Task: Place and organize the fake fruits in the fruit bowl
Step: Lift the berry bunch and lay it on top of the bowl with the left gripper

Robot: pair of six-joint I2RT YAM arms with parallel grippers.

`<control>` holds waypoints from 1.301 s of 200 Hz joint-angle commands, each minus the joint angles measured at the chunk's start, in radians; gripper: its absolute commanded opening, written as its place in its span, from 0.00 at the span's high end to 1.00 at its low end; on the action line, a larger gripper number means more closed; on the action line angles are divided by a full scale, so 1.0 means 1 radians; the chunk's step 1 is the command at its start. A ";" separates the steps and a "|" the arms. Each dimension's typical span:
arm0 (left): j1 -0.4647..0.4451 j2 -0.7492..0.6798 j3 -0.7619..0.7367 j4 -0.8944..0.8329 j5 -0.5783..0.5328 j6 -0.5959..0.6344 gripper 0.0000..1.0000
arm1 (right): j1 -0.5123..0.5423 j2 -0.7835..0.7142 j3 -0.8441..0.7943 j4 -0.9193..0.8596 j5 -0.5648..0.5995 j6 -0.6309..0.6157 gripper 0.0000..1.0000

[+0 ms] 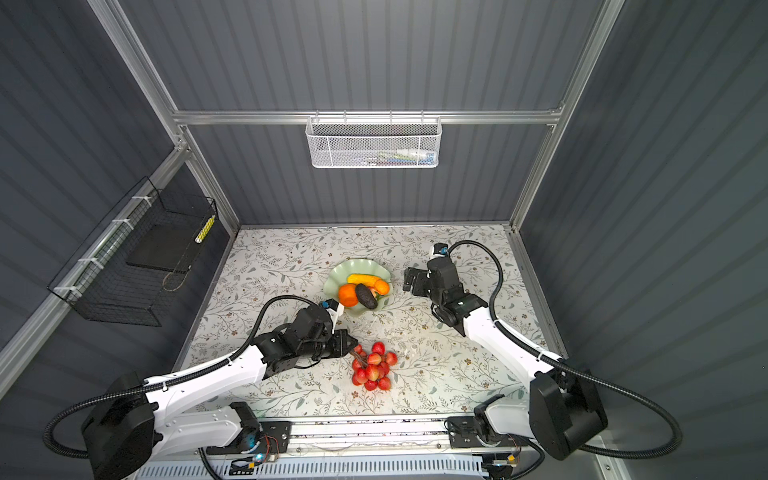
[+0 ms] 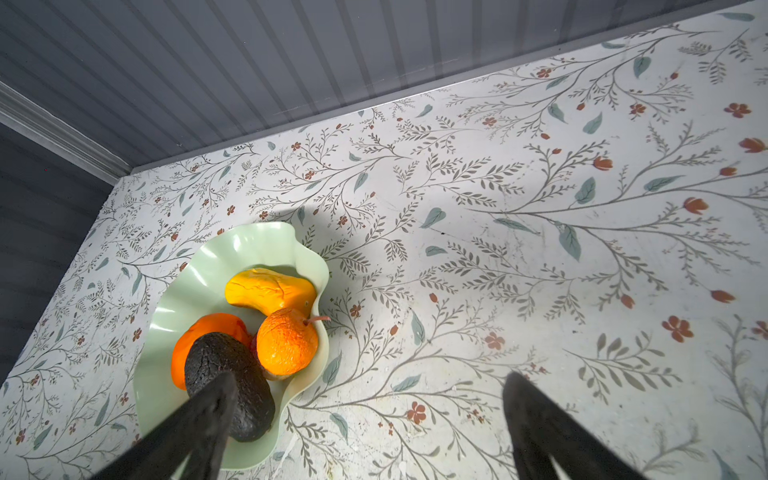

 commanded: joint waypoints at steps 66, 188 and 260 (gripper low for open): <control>0.111 -0.016 0.277 -0.080 0.141 0.237 1.00 | -0.054 -0.086 -0.049 0.020 -0.011 -0.004 0.01; 0.416 0.378 0.401 0.653 0.323 0.109 1.00 | -0.132 -0.203 -0.089 -0.022 -0.030 -0.009 0.01; 0.441 0.492 0.164 0.969 0.199 0.025 1.00 | -0.152 -0.193 -0.085 -0.033 -0.046 -0.023 0.01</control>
